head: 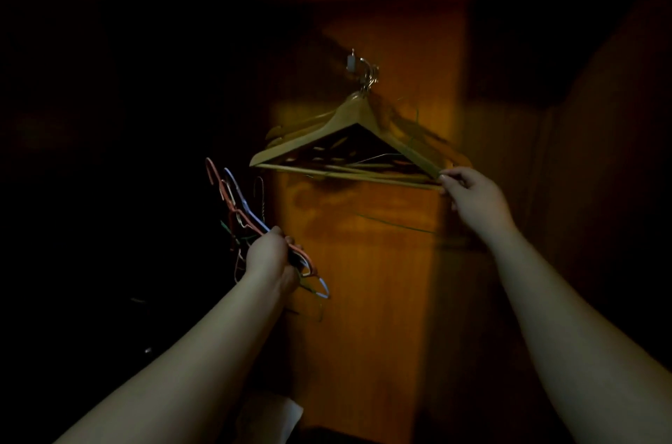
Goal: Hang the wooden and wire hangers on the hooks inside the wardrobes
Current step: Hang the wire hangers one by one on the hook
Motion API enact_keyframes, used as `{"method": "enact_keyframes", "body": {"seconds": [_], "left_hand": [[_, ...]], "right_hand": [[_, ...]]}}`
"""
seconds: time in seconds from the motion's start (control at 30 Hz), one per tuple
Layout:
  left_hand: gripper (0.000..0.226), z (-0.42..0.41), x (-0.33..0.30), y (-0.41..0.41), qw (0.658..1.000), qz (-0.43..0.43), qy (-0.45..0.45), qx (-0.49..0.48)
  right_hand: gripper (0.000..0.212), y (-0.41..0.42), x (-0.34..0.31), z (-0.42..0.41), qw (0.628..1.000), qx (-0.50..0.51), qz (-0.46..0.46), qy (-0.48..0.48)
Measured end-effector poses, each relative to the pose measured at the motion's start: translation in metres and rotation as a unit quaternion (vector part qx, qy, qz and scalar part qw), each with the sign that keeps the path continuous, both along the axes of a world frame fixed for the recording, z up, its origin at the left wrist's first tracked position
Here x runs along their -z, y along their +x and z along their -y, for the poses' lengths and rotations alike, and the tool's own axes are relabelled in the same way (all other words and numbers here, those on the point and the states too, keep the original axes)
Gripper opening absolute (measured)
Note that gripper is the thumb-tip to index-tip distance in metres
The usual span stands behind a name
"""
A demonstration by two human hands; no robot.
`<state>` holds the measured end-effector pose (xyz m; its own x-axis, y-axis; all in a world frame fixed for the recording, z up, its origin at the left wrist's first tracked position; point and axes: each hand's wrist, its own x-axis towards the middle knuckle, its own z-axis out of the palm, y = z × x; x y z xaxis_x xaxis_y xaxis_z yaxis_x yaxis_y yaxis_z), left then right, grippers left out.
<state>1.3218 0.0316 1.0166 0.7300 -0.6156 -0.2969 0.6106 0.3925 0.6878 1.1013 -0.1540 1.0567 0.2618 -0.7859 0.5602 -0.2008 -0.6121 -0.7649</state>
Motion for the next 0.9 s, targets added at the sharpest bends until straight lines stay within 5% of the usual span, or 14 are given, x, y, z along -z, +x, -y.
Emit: {"method": "enact_keyframes", "body": {"seconds": [0.13, 0.57, 0.9], "left_hand": [[0.032, 0.006, -0.015, 0.016, 1.000, 0.011, -0.011, 0.004], [0.024, 0.010, -0.032, 0.042, 1.000, 0.027, 0.002, 0.012], [0.033, 0.014, -0.025, 0.049, 0.999, 0.034, 0.011, 0.022]], "right_hand": [[0.013, 0.015, -0.031, 0.008, 1.000, 0.014, 0.015, 0.000], [0.012, 0.066, -0.095, 0.031, 0.998, -0.023, 0.046, 0.029], [0.015, 0.092, -0.092, 0.035, 0.999, -0.045, 0.016, 0.024]]}}
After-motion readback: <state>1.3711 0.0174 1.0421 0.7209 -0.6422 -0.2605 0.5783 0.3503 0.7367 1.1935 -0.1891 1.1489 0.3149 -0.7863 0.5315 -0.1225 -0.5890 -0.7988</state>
